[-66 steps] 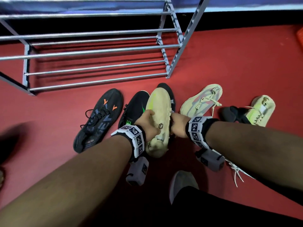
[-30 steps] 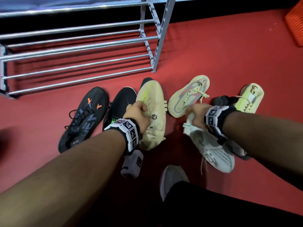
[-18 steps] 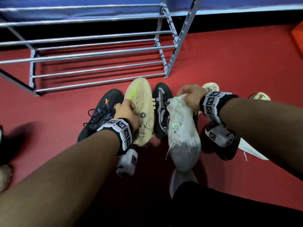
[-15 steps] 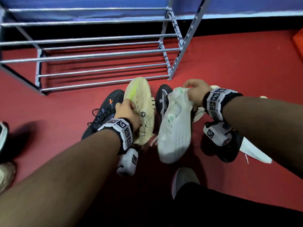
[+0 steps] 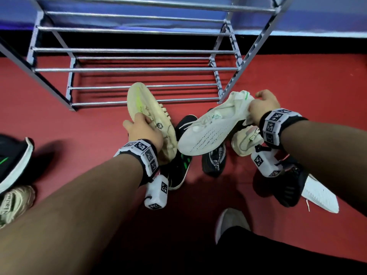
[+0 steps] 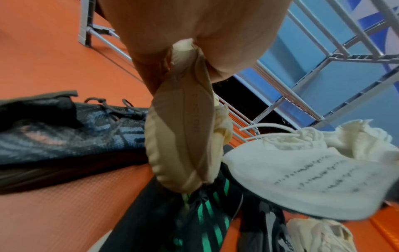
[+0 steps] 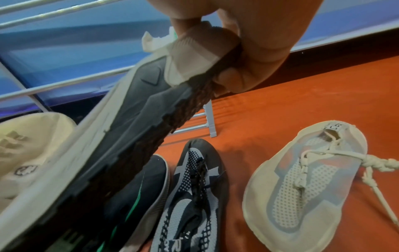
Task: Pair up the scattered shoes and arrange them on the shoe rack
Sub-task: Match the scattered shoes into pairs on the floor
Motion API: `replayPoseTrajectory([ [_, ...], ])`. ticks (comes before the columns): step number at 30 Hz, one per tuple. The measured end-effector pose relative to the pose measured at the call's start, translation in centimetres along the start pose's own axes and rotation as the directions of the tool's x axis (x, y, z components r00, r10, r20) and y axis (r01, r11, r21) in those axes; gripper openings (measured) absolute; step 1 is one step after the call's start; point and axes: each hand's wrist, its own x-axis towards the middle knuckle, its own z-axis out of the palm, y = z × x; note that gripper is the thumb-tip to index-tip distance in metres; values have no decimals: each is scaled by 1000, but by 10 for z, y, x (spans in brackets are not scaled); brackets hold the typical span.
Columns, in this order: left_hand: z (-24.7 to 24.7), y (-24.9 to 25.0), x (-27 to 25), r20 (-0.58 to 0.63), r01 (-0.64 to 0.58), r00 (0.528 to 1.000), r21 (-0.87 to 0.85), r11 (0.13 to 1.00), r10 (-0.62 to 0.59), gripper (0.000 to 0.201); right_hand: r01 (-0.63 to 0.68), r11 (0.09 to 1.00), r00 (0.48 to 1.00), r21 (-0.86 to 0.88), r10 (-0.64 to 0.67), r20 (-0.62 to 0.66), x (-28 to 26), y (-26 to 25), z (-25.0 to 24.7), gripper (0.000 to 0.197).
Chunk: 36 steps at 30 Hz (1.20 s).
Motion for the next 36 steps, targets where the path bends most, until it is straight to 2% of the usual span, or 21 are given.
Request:
replayPoseTrajectory([
  [5,-4,5,-3,-21,32,999,5,999,-32,20,-31,997,999,-76,32,18,-1,7,4,46],
  [8,-2,5,-6,-13,27,1000,1,1000,-27,19,-48,997,998,-61,51,48,-6,10,8,48],
  [14,1,10,-10,-9,66,998,-25,997,-67,25,-3,998,1000,69,4,-15,-5,4,-1,25],
  [16,-1,11,-10,6,88,996,-45,995,-88,27,-28,995,1000,91,29,-8,-8,0,1,20],
  [17,-2,9,-9,21,89,996,-45,995,-89,26,-73,994,996,81,68,59,-15,-3,3,21],
  [18,-4,7,-8,39,82,996,-39,996,-80,25,-123,991,978,59,110,179,-22,-5,8,23],
  [19,-4,5,-6,59,70,996,-25,997,-69,25,-154,988,934,-2,147,325,-31,-4,15,25],
  [20,-5,3,-6,84,57,995,-4,998,-56,25,-131,984,869,-118,171,465,-40,-1,22,24],
  [21,-5,1,-7,108,42,993,20,999,-44,25,-54,966,804,-251,191,563,-50,2,29,22],
  [22,-5,0,-7,131,33,991,42,999,-38,25,36,935,761,-353,204,616,-59,7,36,23],
  [23,-5,-2,-8,150,40,987,62,997,-49,24,102,906,746,-411,204,634,-67,9,42,25],
  [27,-9,-13,-11,224,106,964,164,981,-141,21,286,851,746,-441,92,660,-78,-2,55,19],
  [31,-24,-22,-8,326,69,934,232,970,-145,32,398,779,761,-485,15,648,-88,-22,65,26],
  [34,-45,-23,-3,376,29,917,278,960,-137,12,507,688,744,-519,-45,667,-103,-38,77,28],
  [36,-62,-23,2,377,34,916,274,961,-140,9,557,663,718,-501,-80,692,-118,-54,83,25],
])
